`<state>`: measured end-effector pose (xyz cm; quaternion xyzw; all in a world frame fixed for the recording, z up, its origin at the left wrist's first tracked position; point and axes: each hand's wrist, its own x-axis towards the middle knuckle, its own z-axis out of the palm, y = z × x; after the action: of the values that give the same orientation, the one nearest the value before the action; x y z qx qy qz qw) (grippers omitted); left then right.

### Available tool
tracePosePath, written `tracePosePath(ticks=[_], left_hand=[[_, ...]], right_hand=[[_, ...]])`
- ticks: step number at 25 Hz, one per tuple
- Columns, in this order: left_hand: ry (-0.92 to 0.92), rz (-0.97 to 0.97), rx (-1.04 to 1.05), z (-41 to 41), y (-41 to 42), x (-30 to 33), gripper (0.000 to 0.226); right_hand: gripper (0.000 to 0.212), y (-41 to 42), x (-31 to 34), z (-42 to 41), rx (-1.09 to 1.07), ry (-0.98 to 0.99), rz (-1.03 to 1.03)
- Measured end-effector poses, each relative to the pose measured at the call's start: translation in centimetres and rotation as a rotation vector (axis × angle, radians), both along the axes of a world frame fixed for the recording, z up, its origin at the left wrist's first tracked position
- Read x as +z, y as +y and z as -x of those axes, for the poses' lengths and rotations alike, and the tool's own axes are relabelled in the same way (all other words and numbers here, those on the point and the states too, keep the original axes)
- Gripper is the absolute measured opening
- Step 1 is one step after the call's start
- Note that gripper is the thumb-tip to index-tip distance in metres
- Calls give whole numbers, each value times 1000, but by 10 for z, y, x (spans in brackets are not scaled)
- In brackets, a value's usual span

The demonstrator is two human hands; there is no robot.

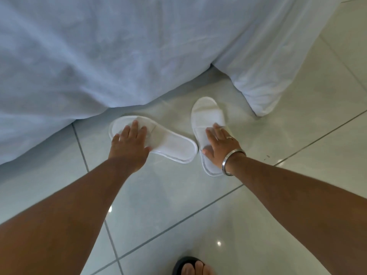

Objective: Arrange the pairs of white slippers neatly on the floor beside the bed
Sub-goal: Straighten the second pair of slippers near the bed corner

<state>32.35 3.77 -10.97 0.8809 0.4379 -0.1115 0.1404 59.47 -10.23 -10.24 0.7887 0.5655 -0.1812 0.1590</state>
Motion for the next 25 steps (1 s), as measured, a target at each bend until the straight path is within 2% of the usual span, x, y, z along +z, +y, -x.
tracePosePath(ticks=[4, 8, 12, 14, 17, 18, 20, 25], left_hand=[[-3, -49, -11, 11, -15, 5, 70], [115, -79, -6, 27, -28, 16, 74], [219, -171, -83, 39, -31, 30, 85], [137, -145, -138, 45, -27, 30, 79], [-13, 43, -166, 51, -20, 20, 71], [-17, 86, -137, 50, -19, 17, 70], [-12, 47, -66, 45, -18, 11, 68], [23, -67, -41, 18, -2, 12, 66]], right_hand=[[75, -26, 7, 8, -107, -40, 11], [79, -40, 11, 16, -159, -152, 20], [65, -30, 20, 1, -85, -206, -70], [65, -35, 22, -20, -86, -201, -71], [74, -51, 16, -35, -96, -127, 75], [76, -56, 14, -30, -60, -135, 85], [83, -67, 19, -9, 44, -163, 26], [85, -89, 21, 53, 396, -10, -140]])
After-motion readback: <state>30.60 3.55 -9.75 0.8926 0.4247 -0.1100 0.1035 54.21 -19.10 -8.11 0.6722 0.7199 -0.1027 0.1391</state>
